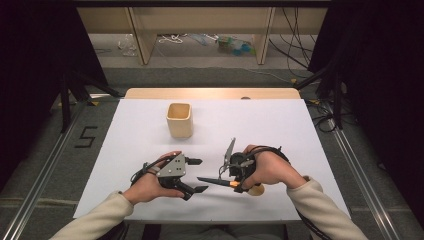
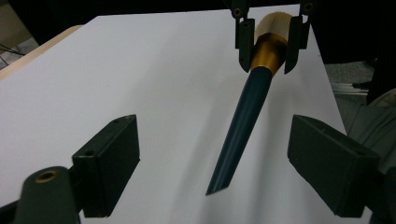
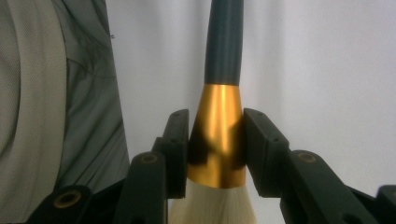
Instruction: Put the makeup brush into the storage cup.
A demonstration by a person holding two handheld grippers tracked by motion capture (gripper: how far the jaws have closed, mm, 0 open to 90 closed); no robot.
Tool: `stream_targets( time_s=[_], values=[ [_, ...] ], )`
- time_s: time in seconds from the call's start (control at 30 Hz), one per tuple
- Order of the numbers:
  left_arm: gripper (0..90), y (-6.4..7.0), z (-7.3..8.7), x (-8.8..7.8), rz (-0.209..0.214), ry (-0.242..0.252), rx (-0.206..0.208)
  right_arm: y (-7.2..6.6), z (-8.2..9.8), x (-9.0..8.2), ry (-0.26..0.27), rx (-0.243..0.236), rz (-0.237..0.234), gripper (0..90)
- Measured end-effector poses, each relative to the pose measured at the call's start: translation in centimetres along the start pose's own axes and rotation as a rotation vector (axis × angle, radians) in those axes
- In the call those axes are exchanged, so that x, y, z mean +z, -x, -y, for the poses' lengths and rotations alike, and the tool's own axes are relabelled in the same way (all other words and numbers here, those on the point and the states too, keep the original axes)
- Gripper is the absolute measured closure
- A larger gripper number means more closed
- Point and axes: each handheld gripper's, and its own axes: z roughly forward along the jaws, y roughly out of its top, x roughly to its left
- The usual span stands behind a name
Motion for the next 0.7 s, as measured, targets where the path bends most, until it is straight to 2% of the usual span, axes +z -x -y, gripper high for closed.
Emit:
stream_targets(
  time_s=[0.03, 0.07, 0.13, 0.17, 0.23, 0.3, 0.33, 0.4, 0.43, 0.63, 0.67, 0.7],
  values=[
    [16.7, 0.0, 0.0, 0.1, 0.004, 0.0, 0.001, -0.1, -0.1, 0.0, 0.001, 0.006, -0.008, 63.8],
    [17.0, 0.1, 0.0, 0.3, 0.011, -0.002, 0.002, -0.1, -0.2, 0.0, 0.0, -0.014, -0.005, 63.8],
    [17.4, 0.2, 0.0, 0.5, 0.02, -0.008, 0.01, -0.1, -0.3, -0.1, 0.008, -0.016, -0.012, 63.8],
    [18.0, 0.2, 0.0, 0.6, 0.026, -0.009, 0.018, 0.0, -0.3, -0.2, 0.0, -0.033, -0.002, 63.8],
    [19.0, 0.3, 0.0, 0.8, 0.037, -0.01, 0.022, -0.2, -0.5, -0.3, 0.006, -0.027, -0.018, 63.8],
    [20.3, 0.4, -0.1, 1.0, 0.044, -0.013, 0.028, -0.1, -0.6, -0.3, 0.004, -0.046, 0.0, 63.8],
    [20.9, 0.4, -0.1, 1.1, 0.048, -0.016, 0.035, -0.2, -0.7, -0.3, 0.011, -0.045, -0.015, 63.8],
    [23.2, 0.4, 0.0, 1.4, 0.057, -0.023, 0.041, -0.2, -0.7, -0.4, -0.001, -0.051, 0.003, 63.8],
    [23.8, 0.4, 0.0, 1.5, 0.062, -0.028, 0.041, -0.4, -0.8, -0.3, 0.012, -0.029, -0.01, 63.8],
    [32.7, 0.4, -0.1, 2.0, 0.076, -0.04, 0.074, -0.4, -1.1, -0.3, 0.013, -0.05, -0.009, 63.8],
    [34.3, 0.5, 0.0, 2.0, 0.083, -0.043, 0.074, -0.5, -1.2, -0.3, 0.01, -0.038, -0.009, 63.8],
    [35.6, 0.5, 0.0, 2.1, 0.086, -0.047, 0.078, -0.3, -1.1, -0.3, -0.001, -0.066, 0.006, 63.8]
  ],
)
